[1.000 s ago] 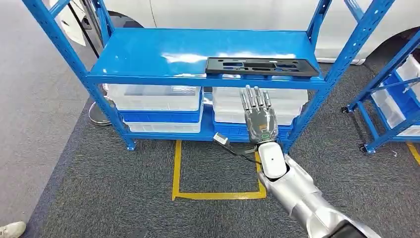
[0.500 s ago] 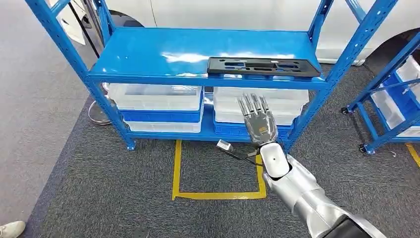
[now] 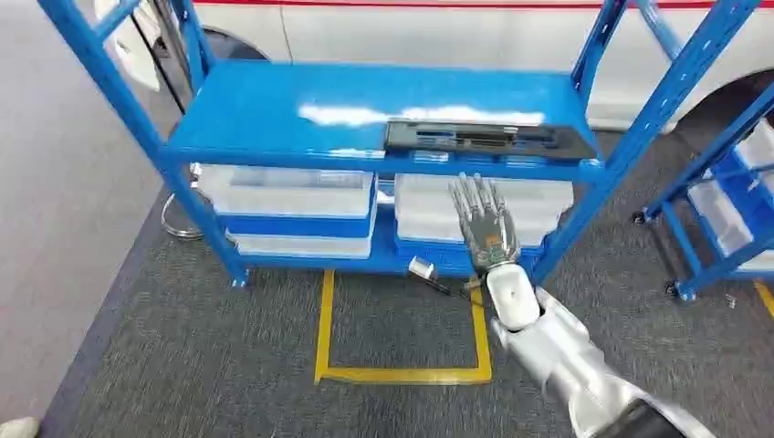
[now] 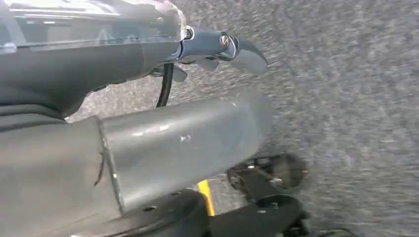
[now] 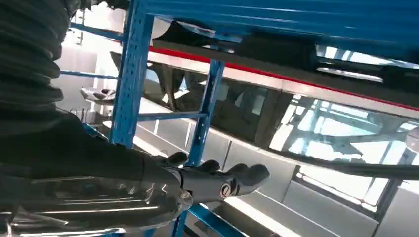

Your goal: Take the parts from the cabinet and place them on the table.

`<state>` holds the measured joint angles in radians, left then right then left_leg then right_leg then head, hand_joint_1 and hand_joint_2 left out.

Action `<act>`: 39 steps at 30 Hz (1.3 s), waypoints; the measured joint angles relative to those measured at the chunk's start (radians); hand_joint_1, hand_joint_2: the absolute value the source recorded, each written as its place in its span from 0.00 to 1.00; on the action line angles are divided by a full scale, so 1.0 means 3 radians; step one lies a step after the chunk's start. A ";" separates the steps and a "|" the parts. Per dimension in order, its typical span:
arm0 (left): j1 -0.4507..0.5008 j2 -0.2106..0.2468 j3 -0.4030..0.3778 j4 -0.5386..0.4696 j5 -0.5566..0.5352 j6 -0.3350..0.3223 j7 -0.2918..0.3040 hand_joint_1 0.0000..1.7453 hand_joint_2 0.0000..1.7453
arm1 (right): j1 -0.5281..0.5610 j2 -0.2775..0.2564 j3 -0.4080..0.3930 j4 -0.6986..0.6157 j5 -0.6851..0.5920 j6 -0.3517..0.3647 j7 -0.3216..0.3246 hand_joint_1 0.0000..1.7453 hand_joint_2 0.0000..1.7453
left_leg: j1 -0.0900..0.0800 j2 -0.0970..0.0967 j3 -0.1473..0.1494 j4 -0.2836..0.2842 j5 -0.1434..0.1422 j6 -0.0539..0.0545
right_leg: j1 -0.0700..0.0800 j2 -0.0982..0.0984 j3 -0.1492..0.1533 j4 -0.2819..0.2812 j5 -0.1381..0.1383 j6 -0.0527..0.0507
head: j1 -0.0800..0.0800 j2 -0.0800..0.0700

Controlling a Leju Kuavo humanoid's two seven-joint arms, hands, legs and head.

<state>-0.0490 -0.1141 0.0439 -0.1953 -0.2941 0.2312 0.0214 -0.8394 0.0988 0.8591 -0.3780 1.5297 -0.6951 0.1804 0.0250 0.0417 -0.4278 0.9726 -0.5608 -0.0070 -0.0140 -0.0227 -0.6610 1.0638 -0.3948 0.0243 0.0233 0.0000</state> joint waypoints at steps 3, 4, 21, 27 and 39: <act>-0.0021 -0.0006 0.0000 0.0000 -0.0013 -0.0001 0.0005 0.00 0.00 | 0.0006 -0.0009 -0.0042 0.0000 0.0037 -0.0006 -0.0003 0.00 1.00 | 0.0002 0.0044 0.0031 -0.0044 -0.0032 -0.0053 | 0.0005 0.0042 0.0019 -0.0054 -0.0131 -0.0097 | -0.0001 0.0000; -0.0019 -0.0006 -0.0001 -0.0001 -0.0018 0.0000 0.0005 0.00 0.00 | 0.0011 -0.0006 -0.0056 -0.0001 0.0037 -0.0009 -0.0003 0.00 1.00 | 0.0019 0.0022 0.0048 -0.0033 -0.0088 -0.0063 | -0.0024 0.0059 0.0088 -0.0094 -0.0154 -0.0121 | -0.0009 0.0000; -0.0010 -0.0001 0.0003 0.0043 -0.0050 0.0006 0.0017 0.00 0.00 | 0.0034 0.0041 -0.0191 -0.0018 0.0114 -0.0018 -0.0023 0.00 1.00 | -0.0010 -0.0149 -0.0330 -0.0037 0.0318 0.0112 | 0.0002 0.0118 0.0365 0.0235 -0.0438 0.0010 | -0.0023 0.0001; 0.0077 -0.0006 0.0003 0.0048 -0.0077 0.0018 0.0037 0.00 0.00 | 0.0176 0.0034 -0.0203 -0.0009 0.0114 -0.0015 -0.0023 0.00 1.00 | -0.0010 -0.0162 0.0048 -0.0115 0.0079 0.0101 | -0.0005 0.0085 -0.0124 0.0295 -0.0373 0.0008 | -0.0019 0.0000; 0.0007 -0.0022 0.0001 0.0057 -0.0090 0.0019 0.0036 0.00 0.00 | 0.0276 -0.0009 -0.0264 -0.0015 0.0120 -0.0017 -0.0027 0.00 1.00 | -0.0023 -0.0141 -0.0246 0.0804 -0.0451 -0.0002 | 0.0064 0.0089 0.0355 -0.0423 -0.0062 -0.0215 | -0.0053 0.0000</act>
<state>-0.0468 -0.1205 0.0443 -0.1781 -0.3212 0.2369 0.0320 -0.7566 0.0961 0.7797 -0.3826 1.5656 -0.7000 0.1724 0.0181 -0.0008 -0.5017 1.2138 -0.6961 -0.0077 0.0052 0.0040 -0.5545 0.9369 -0.4135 -0.0404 0.0072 0.0000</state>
